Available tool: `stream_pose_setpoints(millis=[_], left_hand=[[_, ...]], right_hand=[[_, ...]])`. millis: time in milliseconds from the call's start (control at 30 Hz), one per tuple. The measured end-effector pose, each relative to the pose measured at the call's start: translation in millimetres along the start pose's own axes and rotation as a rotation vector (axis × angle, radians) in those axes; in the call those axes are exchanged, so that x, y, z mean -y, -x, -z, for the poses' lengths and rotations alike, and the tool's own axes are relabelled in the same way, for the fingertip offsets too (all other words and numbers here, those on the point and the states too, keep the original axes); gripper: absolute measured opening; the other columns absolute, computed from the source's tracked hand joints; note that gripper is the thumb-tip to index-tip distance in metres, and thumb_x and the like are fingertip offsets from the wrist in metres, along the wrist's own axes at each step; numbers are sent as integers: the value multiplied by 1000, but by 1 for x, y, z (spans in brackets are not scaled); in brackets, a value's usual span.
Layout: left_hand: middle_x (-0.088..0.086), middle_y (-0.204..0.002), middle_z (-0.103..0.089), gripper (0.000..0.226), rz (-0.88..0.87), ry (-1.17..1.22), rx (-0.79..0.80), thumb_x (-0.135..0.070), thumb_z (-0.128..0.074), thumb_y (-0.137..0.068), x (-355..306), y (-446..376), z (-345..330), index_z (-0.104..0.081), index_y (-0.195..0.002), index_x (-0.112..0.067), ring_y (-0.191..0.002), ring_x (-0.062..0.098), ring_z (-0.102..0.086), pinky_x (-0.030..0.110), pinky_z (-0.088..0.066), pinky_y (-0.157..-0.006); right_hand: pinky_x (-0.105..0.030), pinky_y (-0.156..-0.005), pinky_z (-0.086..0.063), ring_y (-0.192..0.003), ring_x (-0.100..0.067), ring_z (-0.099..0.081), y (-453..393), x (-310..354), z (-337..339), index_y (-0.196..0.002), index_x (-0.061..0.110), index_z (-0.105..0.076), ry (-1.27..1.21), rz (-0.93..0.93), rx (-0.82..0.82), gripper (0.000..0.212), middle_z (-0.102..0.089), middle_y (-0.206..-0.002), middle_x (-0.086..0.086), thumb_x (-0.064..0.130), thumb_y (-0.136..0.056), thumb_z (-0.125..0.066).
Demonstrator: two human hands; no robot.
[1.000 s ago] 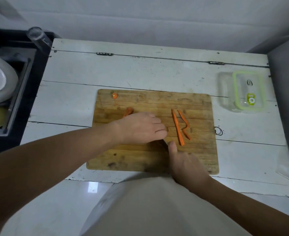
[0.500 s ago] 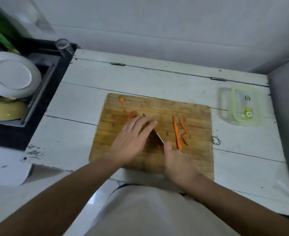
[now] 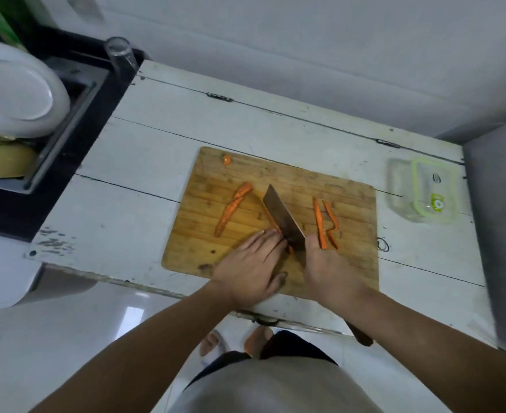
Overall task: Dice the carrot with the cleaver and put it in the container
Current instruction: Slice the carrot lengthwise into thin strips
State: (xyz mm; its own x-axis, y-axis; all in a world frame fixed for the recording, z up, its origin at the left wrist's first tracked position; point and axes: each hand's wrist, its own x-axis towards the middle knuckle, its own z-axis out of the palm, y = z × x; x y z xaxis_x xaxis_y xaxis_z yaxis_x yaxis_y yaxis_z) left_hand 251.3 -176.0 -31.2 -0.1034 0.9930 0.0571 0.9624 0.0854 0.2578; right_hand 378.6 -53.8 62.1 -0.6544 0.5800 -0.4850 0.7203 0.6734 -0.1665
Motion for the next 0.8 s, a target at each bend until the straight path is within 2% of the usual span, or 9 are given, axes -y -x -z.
stream_pose_setpoints(millis=[200,367,533,700,800], left_hand=[[13,-158,-42,69,-7,0,-8,-50,-41,-100,0,0,-2,-41,-152,-6,-151,26,-29,41,-13,-128],[14,-153,-48,65,-38,-10,-28,-48,-43,-100,-1,2,-3,-46,-149,-6,-148,30,-35,45,-21,-126],[13,-155,-47,65,-34,-1,-7,-48,-41,-100,-2,1,-2,-45,-150,-6,-149,29,-33,46,-21,-126],[12,-153,-49,65,-24,5,-22,-48,-44,-99,-2,1,-2,-47,-148,-6,-148,27,-35,45,-21,-126],[12,-154,-47,68,4,15,-20,-51,-42,-98,-1,0,-3,-46,-149,-6,-149,26,-33,44,-19,-127]], right_hand=[[-38,-61,-44,-67,-33,-51,2,0,-1,-134,15,-27,-7,-18,-34,42,-54,-77,-8,6,-97,-43],[-37,-61,-40,-74,-32,-60,9,2,-13,-142,16,-20,51,-26,-58,48,-61,-88,-9,13,-100,-44],[-37,-62,-40,-69,-32,-51,1,0,-6,-132,14,-28,-18,-49,-31,38,-54,-81,-7,13,-99,-46],[-36,-57,-43,-69,-30,-62,4,5,-9,-139,13,-25,50,-14,-56,45,-62,-84,-10,11,-99,-46],[-35,-60,-41,-75,-32,-64,-4,14,-1,-137,14,-27,33,-27,-45,42,-62,-88,-10,11,-99,-46]])
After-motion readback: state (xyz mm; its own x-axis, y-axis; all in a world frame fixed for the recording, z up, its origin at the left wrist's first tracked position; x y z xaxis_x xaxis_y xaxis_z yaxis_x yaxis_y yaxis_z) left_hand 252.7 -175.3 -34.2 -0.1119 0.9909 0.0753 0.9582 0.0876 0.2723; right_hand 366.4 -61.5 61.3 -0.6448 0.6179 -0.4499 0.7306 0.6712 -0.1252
